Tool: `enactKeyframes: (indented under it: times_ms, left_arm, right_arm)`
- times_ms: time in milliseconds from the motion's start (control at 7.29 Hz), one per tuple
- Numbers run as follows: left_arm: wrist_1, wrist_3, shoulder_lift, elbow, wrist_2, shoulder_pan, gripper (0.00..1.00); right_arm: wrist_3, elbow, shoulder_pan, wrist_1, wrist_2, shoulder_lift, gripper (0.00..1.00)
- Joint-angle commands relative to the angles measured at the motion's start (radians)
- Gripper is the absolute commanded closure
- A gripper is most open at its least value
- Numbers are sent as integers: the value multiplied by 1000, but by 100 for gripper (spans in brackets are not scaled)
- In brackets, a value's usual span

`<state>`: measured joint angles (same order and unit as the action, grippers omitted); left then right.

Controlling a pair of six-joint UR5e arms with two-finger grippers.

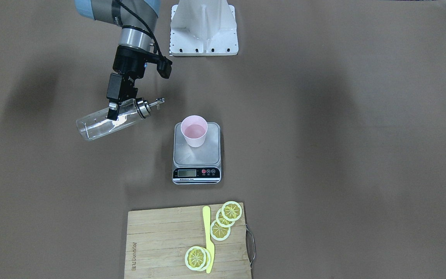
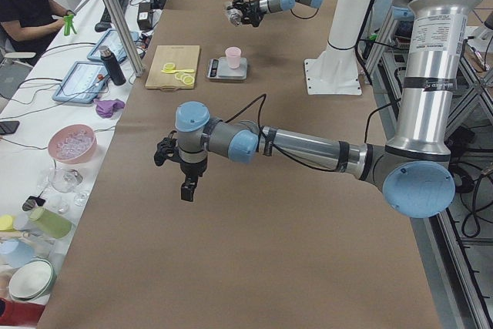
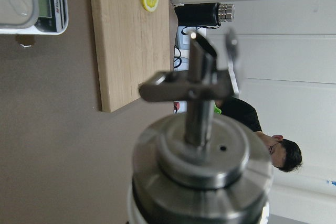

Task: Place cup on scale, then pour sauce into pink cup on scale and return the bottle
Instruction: 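Lift the sauce bottle with the right gripper over the pink cup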

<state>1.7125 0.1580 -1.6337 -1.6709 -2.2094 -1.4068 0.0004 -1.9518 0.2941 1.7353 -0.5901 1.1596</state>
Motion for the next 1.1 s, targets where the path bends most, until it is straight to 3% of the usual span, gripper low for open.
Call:
enactKeyframes:
  times_ms: [0, 548, 960]
  left_arm:
    - [7, 0, 0, 11, -1, 0, 2]
    - [9, 0, -2, 23, -1, 0, 2]
    - [9, 0, 0, 23, -1, 0, 2]
  right_arm:
    - [-2, 65, -3, 15, 4, -50, 100]
    - [-20, 172, 7, 13, 39, -110, 100]
    - [-34, 202, 7, 17, 56, -121, 100]
